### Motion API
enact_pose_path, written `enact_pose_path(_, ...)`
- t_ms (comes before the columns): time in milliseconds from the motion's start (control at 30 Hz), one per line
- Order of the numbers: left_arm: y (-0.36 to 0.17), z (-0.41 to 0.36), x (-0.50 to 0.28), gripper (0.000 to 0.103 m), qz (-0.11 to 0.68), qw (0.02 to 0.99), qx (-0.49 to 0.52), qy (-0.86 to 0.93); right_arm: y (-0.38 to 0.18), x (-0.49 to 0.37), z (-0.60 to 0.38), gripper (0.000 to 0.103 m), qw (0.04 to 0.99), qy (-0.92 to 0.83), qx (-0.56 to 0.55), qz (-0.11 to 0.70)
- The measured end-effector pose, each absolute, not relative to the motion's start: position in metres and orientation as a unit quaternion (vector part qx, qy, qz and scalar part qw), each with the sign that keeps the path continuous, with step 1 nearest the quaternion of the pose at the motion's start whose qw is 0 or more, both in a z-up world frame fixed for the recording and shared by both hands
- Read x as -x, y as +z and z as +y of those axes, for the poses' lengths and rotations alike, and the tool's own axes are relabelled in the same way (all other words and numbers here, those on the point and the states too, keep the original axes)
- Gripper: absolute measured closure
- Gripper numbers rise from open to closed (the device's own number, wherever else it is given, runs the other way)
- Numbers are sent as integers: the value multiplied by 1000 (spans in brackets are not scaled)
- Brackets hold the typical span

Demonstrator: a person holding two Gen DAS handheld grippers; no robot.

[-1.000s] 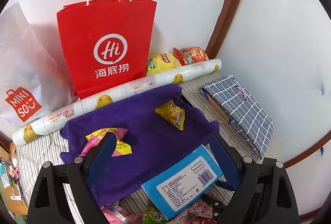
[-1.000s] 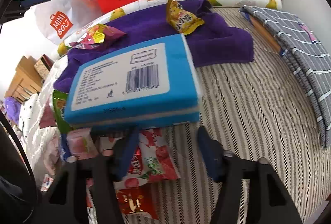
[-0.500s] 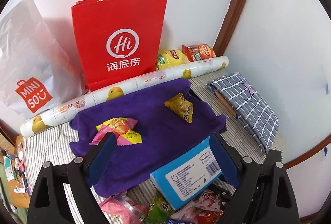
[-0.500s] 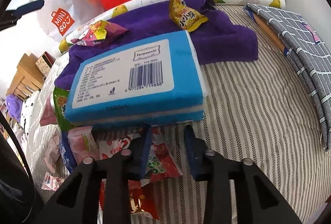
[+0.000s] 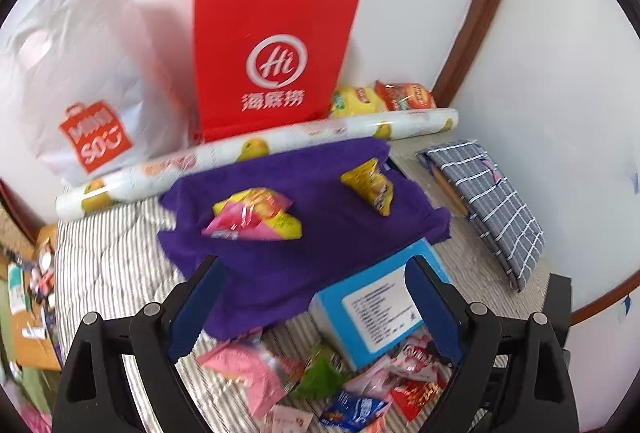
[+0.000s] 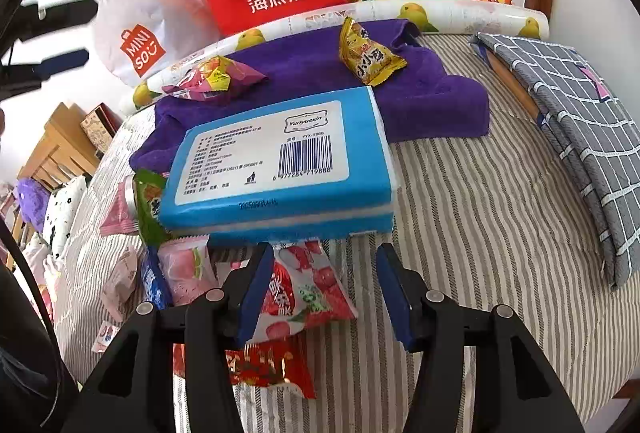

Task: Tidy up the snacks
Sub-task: 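Close the right tool on the pink-red strawberry candy bag, then lift the strawberry bag with the right tool while the left tool grasps a pink wrapper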

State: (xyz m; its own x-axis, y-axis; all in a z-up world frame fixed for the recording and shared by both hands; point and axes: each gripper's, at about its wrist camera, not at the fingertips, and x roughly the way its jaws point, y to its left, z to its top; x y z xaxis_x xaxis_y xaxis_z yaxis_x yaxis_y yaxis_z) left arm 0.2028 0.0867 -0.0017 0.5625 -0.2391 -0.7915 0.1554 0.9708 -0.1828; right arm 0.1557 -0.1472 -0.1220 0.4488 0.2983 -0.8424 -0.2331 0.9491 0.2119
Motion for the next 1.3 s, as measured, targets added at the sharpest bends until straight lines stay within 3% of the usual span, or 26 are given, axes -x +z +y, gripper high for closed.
enact_pose_path(267,-19,106,-174,13,469,877,55,-84,-124,-139,-129,26,849,197,3,490)
enact_pose_path(633,-44,131,-136,13,486,870,66,-37,-157,-153,-109,24,835,191,77,510)
enact_pose_path(700,-52,132,-129,13,492,867,67,-32,-156,-150,-107,35,836,200,87,503)
enact_pose_path(733,-55,132,-126,13,495,866,66,-31,-155,-148,-108,50,838,202,88,500)
enact_pose_path(867,-75,128,-113,13,510,857,60,-32,-149,-146,-116,68,844,206,87,488)
enact_pose_path(933,-86,125,-106,13,519,851,63,-41,-148,-142,-124,73,848,203,83,483)
enact_pose_path(1300,-128,103,-94,17,552,833,25,-34,-132,-130,-183,74,870,159,19,466)
